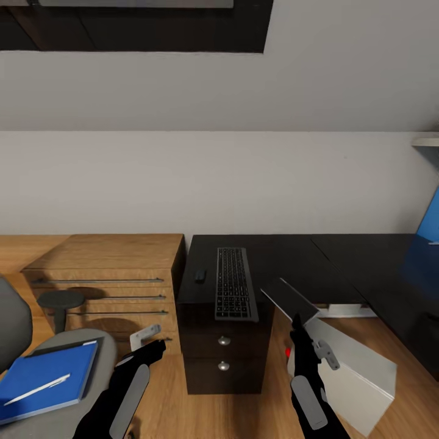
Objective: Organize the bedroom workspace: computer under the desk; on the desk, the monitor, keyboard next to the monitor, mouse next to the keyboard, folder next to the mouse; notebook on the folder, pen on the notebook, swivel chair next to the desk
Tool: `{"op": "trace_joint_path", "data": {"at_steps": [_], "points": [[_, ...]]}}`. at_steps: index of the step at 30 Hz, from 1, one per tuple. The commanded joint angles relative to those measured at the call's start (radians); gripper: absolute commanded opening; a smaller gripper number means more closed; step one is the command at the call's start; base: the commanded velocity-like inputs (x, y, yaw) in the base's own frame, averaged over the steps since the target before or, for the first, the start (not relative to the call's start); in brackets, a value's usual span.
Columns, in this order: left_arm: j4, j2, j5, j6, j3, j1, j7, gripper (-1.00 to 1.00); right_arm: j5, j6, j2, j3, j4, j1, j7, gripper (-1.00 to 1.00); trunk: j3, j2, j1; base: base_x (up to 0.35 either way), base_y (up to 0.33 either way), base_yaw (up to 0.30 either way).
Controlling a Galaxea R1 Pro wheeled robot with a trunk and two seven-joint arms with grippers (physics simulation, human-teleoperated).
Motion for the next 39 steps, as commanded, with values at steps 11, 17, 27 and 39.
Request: {"op": "trace_joint_path", "data": {"at_steps": [11,17,27,39], "points": [[0.004,0.000,0.010,0.002,-0.002,-0.001,0.008,1.00,-0.009,-0.002,0.001,0.001,0.014,-0.001,0.007,1.00,-0.001,-0.001,0.000,-0.216,0.000,0.000],[0.013,0.000,0.009,0.000,-0.002,-0.001,0.008,1.00,-0.008,-0.002,0.001,0.001,0.015,-0.001,0.007,1.00,-0.001,-0.001,0.000,-0.204,0.000,0.000],[0.041,-0.002,0.007,-0.001,-0.003,-0.001,0.006,1.00,-0.003,-0.003,-0.001,0.001,0.072,-0.001,0.007,1.00,0.005,0.013,-0.008,-0.039,0.000,0.000],[0.192,-0.013,0.004,-0.015,-0.016,-0.001,0.007,1.00,0.021,-0.006,-0.001,0.003,0.165,-0.001,0.008,1.00,0.043,0.097,-0.054,-0.003,0.000,0.000]]}}
